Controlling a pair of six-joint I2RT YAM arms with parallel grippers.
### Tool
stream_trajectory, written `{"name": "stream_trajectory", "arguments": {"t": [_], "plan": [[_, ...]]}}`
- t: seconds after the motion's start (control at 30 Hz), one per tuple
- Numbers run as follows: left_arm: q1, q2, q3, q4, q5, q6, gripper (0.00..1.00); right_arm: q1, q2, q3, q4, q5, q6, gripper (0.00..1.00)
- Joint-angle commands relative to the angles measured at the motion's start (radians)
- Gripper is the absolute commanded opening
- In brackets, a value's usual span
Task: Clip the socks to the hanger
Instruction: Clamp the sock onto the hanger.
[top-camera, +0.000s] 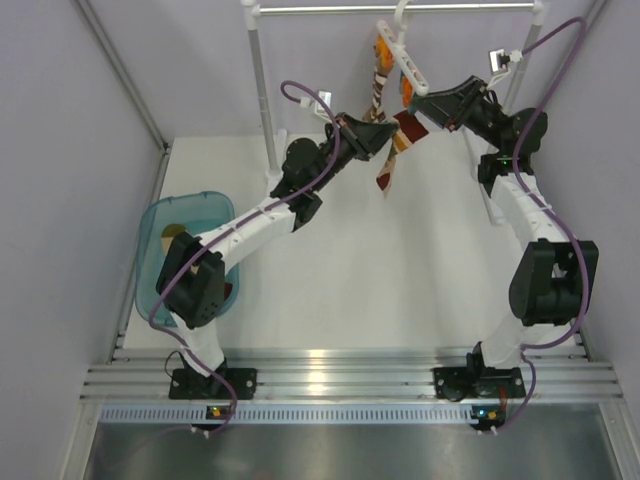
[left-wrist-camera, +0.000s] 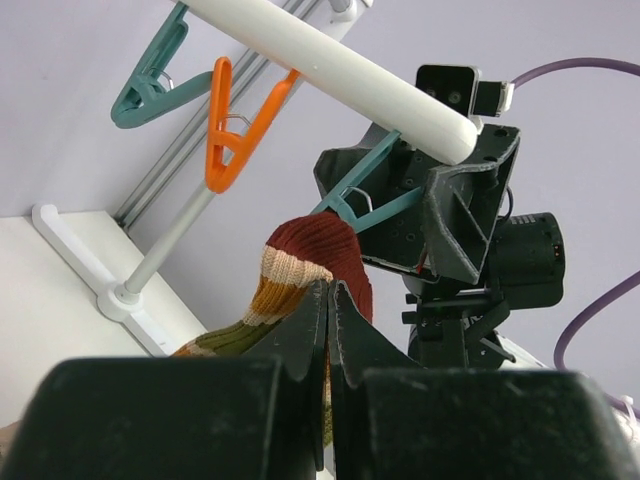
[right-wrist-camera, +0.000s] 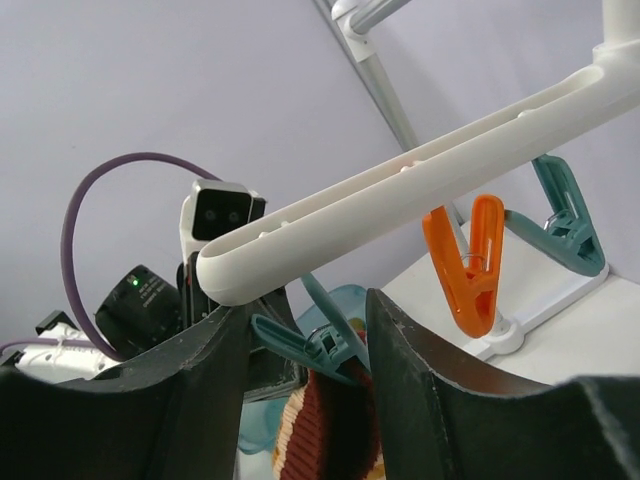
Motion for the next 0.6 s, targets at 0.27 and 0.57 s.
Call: {"name": "stream_trajectory", "arguments": {"t": [0.27,0.57], "plan": [[-0.003,0.038,0.058,0.064,0.034,0.026,0.3,-0.015,0.008,0.063,-0.015,0.012,0.009,0.56],[-0.002,-0.034,-0.017,0.061,0.06,0.158,0.49,-0.091,-0.001,0.071,-0.042,0.011,-0.016,0.59]]}}
